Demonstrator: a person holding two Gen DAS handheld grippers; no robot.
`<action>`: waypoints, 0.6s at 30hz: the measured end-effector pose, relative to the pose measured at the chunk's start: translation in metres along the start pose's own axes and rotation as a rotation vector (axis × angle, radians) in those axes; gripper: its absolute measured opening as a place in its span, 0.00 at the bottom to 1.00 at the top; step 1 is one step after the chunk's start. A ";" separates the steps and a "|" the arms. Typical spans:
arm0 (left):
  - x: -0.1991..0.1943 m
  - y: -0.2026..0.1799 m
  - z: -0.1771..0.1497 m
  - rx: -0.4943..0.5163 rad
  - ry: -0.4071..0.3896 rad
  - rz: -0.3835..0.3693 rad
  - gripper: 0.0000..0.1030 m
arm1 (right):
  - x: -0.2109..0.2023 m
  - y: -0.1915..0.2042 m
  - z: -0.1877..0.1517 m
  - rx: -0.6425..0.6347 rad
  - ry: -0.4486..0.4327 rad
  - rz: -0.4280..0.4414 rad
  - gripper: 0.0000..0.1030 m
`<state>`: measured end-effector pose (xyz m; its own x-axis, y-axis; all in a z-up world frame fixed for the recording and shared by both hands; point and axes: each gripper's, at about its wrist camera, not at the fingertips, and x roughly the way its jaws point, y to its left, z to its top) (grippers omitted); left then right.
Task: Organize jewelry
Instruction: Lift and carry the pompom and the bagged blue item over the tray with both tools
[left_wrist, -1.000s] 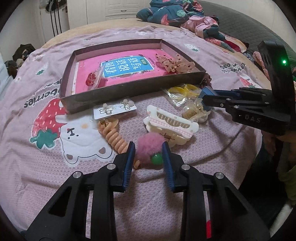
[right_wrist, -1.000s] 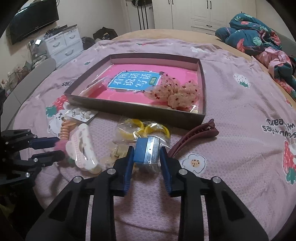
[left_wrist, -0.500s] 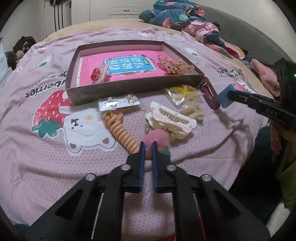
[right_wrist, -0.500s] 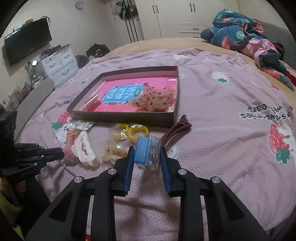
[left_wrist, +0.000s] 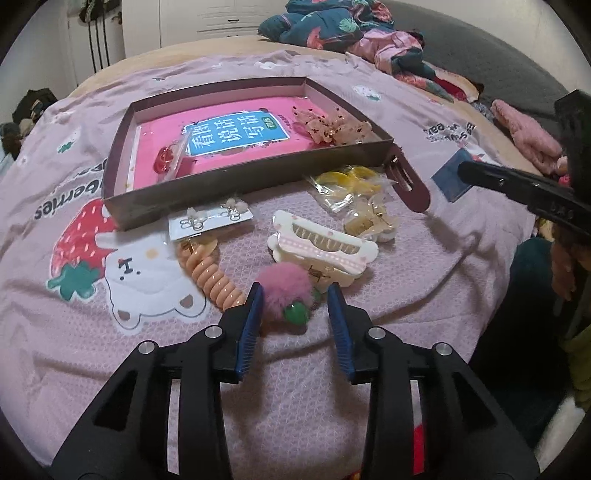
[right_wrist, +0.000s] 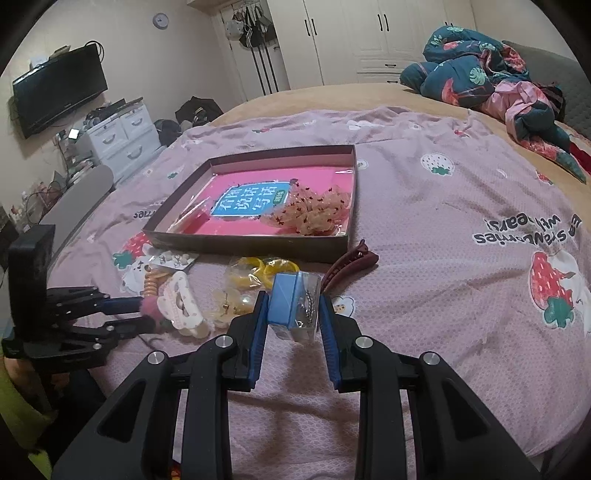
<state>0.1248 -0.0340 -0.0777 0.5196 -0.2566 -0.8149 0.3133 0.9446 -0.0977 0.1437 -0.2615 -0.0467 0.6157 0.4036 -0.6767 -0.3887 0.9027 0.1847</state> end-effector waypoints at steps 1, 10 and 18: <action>0.003 0.000 0.001 0.004 0.007 0.006 0.30 | 0.000 0.001 0.001 0.000 -0.001 0.002 0.25; 0.012 0.007 0.004 0.006 0.022 0.031 0.28 | -0.003 0.005 0.015 -0.002 -0.028 0.025 0.25; -0.019 0.017 0.020 -0.031 -0.050 0.014 0.23 | -0.008 0.016 0.044 -0.037 -0.074 0.042 0.25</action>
<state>0.1359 -0.0170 -0.0525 0.5628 -0.2525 -0.7871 0.2817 0.9538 -0.1045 0.1624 -0.2441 -0.0069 0.6465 0.4520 -0.6146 -0.4394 0.8792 0.1843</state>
